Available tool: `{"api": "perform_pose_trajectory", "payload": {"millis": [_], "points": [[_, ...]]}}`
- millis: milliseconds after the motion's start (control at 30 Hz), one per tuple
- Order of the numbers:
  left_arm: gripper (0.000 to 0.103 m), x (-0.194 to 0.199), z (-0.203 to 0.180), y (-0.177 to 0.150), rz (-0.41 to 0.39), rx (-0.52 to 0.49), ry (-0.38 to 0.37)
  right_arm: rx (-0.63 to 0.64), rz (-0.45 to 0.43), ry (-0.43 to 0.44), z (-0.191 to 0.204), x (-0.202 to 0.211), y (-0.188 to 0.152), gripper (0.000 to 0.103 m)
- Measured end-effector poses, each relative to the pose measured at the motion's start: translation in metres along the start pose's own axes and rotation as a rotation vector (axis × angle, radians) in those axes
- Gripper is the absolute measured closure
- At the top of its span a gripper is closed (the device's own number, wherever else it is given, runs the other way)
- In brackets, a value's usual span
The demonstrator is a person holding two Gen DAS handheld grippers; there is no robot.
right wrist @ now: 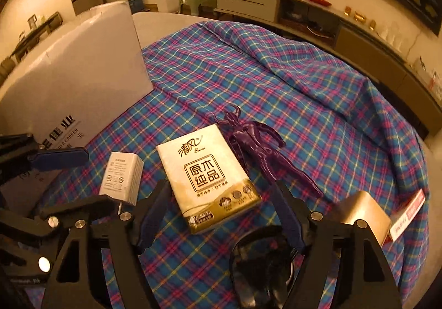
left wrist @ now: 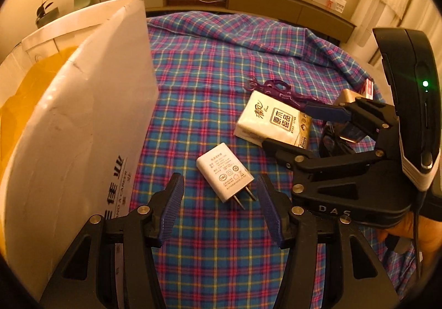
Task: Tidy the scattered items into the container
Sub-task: 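Grasp the white charger with the left gripper while the right grasps the tissue pack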
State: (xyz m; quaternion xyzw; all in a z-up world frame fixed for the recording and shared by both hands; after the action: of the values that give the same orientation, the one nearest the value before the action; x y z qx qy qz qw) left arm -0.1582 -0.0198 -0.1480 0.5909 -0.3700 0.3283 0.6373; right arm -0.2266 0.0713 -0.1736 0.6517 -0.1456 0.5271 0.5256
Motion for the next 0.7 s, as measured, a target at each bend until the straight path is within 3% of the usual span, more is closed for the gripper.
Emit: {"api": "perform_pose_trajectory", "payload": {"millis": [100,267,400,467,533,700], "points": [[0.045,-0.005,0.002,0.002,0.003,0.015,-0.007,0.008,0.023,-0.010,0.001,0.001,0.001,0.046],[0.045,-0.018,0.000,0.009,0.016,0.033,-0.018,-0.076,0.038,0.021,-0.016,0.010,0.005,0.047],[0.046,-0.029,-0.004,0.012,0.019,0.020,0.001,-0.219,0.029,0.133,-0.037,0.023,0.010,0.048],[0.052,-0.031,-0.005,0.015,0.000,-0.003,0.012,-0.284,0.028,0.192,-0.043,0.029,0.012,0.048],[0.068,-0.032,-0.005,0.016,-0.013,-0.011,0.010,-0.352,0.028,0.251,-0.050,0.035,0.014,0.048],[0.072,-0.026,-0.006,0.014,-0.028,-0.019,-0.034,-0.450,0.026,0.341,-0.056,0.049,0.018,0.049]]}}
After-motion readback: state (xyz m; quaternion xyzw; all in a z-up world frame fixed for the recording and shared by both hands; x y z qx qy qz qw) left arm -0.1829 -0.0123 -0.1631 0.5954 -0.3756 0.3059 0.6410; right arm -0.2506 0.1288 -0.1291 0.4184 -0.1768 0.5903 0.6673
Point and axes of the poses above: each gripper's, at about its wrist camera, not at the fingertips, and x roughly against the way its jaws point, z to its left, y to its top, the point moved 4 cm from there along -x, roughly the way its jaws point, and after that the axes turned 15 degrees about -x, right-handed, at the moved point
